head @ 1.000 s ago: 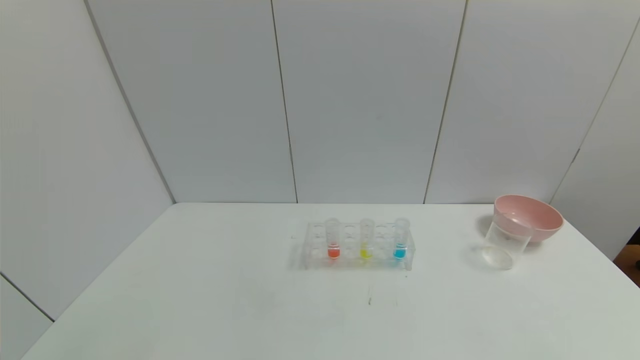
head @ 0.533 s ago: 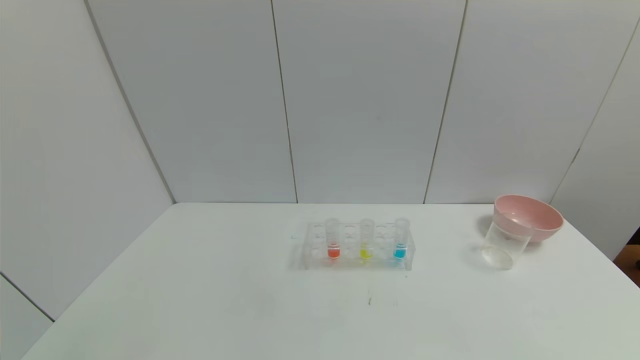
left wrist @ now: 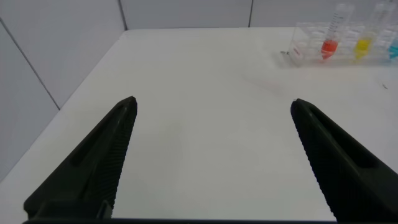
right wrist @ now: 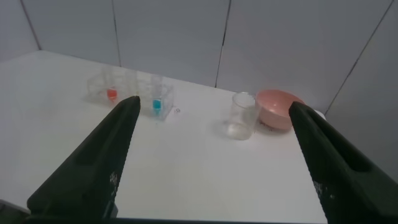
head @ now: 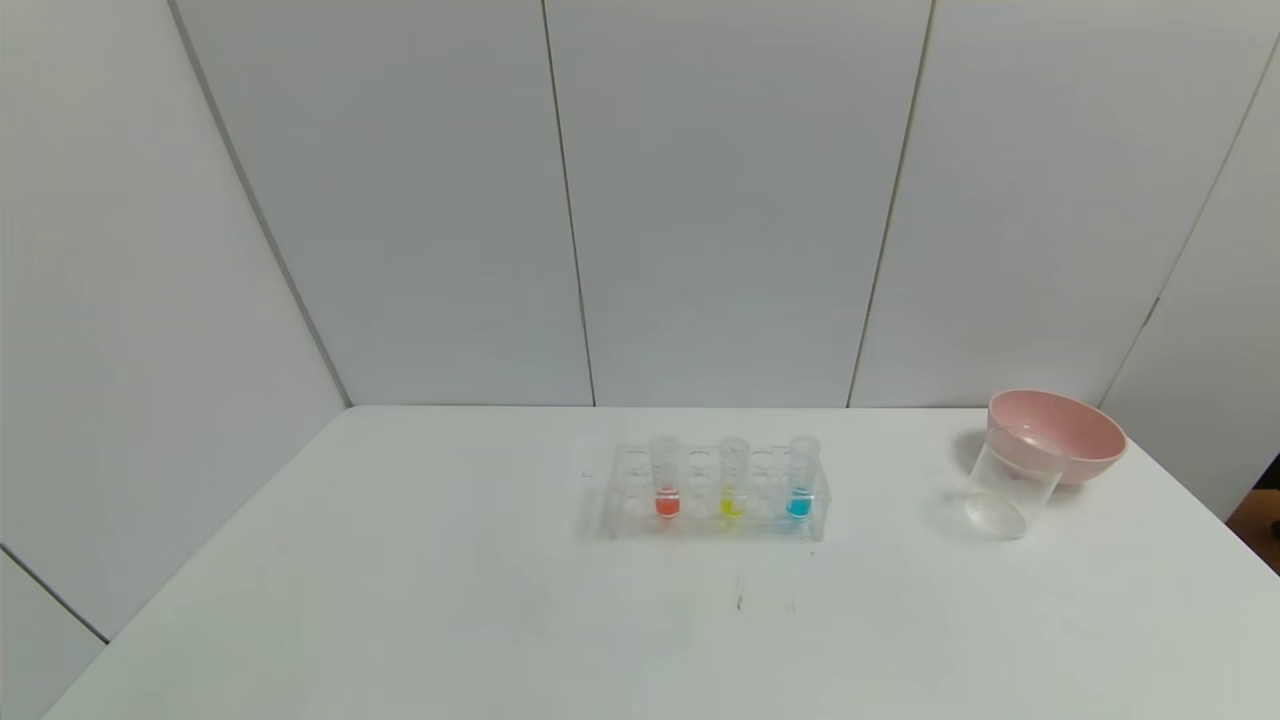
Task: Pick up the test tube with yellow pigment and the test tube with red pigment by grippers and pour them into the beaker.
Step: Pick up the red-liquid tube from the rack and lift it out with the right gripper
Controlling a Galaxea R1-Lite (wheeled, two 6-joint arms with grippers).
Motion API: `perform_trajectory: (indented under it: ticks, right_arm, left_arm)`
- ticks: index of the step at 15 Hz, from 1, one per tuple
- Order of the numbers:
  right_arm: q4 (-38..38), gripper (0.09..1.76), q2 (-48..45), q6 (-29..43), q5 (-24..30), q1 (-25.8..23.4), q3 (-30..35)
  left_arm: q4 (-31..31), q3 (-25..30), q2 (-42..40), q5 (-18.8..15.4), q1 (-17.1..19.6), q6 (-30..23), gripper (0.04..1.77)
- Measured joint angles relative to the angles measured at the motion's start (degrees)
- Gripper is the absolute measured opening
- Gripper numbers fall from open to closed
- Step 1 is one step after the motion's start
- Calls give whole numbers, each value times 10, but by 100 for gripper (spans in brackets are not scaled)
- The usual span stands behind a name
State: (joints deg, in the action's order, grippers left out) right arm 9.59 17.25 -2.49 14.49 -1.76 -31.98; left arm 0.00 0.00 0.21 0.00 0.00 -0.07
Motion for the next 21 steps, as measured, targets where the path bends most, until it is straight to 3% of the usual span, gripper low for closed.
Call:
perform_trajectory:
  ticks: [4, 6, 11, 14, 17, 19, 21]
  right_arm:
    - [-102, 171, 146, 35, 7, 3, -47]
    - [-141, 171, 225, 61, 7, 27, -74]
    - [-185, 171, 367, 94, -33, 191, -89]
    - [-203, 171, 422, 96, -160, 338, -81]
    - [-311, 171, 491, 101, -361, 493, -52]
    - [-390, 171, 553, 103, -472, 564, -31]
    - [-468, 171, 623, 103, -558, 604, -20]
  left_arm:
    - [0, 0, 0, 0, 0, 0, 176]
    - [0, 0, 0, 0, 0, 0, 176]
    - [0, 0, 0, 0, 0, 0, 176]
    - [0, 0, 0, 0, 0, 0, 176]
    - [0, 0, 0, 0, 0, 0, 176]
    - [0, 0, 0, 0, 0, 0, 176]
    - [0, 0, 0, 0, 0, 0, 176]
